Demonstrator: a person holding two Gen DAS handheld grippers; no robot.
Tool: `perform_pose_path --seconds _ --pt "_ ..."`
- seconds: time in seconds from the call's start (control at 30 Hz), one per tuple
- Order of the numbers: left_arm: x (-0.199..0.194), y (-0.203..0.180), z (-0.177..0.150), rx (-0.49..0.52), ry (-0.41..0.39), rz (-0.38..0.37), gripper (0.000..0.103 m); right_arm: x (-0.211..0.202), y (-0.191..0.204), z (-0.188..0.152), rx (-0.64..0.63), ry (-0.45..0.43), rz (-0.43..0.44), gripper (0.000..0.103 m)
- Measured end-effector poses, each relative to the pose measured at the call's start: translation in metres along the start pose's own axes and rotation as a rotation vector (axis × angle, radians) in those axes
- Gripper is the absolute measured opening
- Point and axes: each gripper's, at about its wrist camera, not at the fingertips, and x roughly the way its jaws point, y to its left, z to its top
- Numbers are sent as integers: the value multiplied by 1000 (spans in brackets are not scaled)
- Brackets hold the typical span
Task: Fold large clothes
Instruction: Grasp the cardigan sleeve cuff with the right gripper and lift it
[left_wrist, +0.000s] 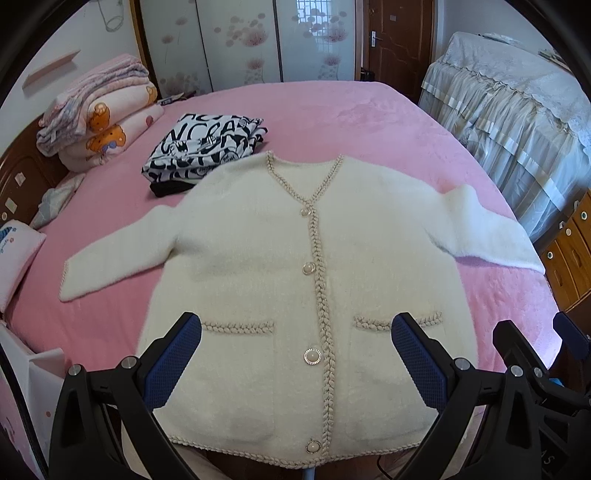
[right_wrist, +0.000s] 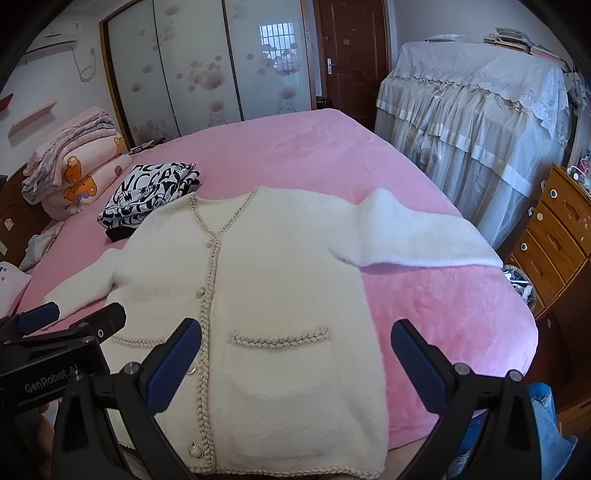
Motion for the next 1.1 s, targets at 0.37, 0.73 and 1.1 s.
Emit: perform_pose_path --seconds 0.37,0.73,1.1 --pt "-7 -30 26 13 -63 -80 102 -10 -25 17 14 -83 12 103" --pt "-12 -94 78 98 -126 -261 102 -8 -94 50 115 -149 -45 103" --pt "67 -195 127 170 -106 -291 102 61 -216 71 287 -74 -135 103"
